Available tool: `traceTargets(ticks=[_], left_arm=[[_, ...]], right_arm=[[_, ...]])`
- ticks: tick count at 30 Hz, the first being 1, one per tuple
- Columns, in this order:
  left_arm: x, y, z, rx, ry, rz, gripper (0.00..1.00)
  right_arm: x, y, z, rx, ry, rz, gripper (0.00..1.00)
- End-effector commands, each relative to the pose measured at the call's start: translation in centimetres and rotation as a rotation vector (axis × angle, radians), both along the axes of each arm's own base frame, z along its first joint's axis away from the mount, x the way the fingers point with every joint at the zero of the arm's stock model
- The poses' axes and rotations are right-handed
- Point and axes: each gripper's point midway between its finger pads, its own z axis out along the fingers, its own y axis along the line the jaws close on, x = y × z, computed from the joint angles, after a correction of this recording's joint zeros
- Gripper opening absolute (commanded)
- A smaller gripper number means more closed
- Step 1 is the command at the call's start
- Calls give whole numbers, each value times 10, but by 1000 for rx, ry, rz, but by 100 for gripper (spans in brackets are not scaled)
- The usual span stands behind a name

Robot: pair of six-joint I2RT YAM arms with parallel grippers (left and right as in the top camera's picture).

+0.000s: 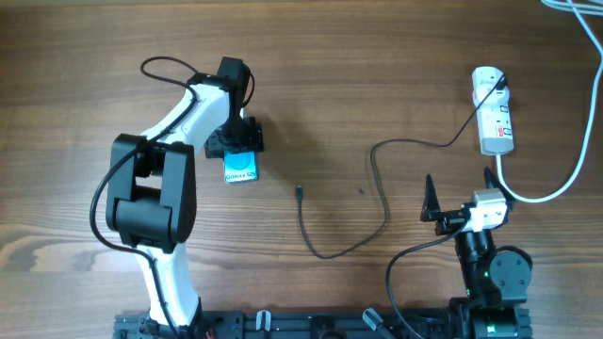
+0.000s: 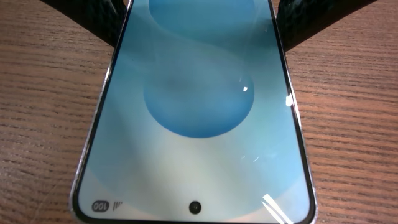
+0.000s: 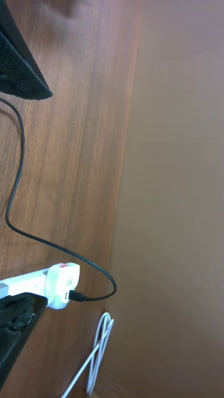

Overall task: Plug charger to phone and switch on socket
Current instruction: 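Close the left gripper on the phone's top edge and lift it, then bring the right gripper toward the phone held by the left gripper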

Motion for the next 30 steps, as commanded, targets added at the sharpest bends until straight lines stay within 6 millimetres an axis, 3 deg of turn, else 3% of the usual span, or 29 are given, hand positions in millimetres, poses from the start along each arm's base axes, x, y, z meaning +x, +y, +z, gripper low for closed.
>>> traceTargets(ticks=[1,10,13,17,18,21,24,27,30], left_arm=[[-66,-5,-72,-27,273,34,78],[-64,-6,-66,-37,264,42,60],[-51,-12,-43,-89,197,53,59],[-25,-23,1,-227,66,78,61],[-16,-32,20,-328,16,53,60],[-17,-46,30,-470,18,0,60],[-23,-55,37,-556,29,-64,60],[-27,-61,42,-606,32,-104,60],[-27,-60,42,-609,31,-102,60]], right_arm=[[0,-1,2,-5,-10,-8,100],[0,-1,2,-5,-10,-8,99],[0,-1,2,-5,-10,-8,100],[0,-1,2,-5,-10,-8,100],[0,-1,2,-5,-10,-8,100],[-1,2,2,-2,-12,12,99],[-4,23,5,-1,-23,135,100],[-19,62,12,106,-21,377,100],[-26,76,9,205,31,467,100]])
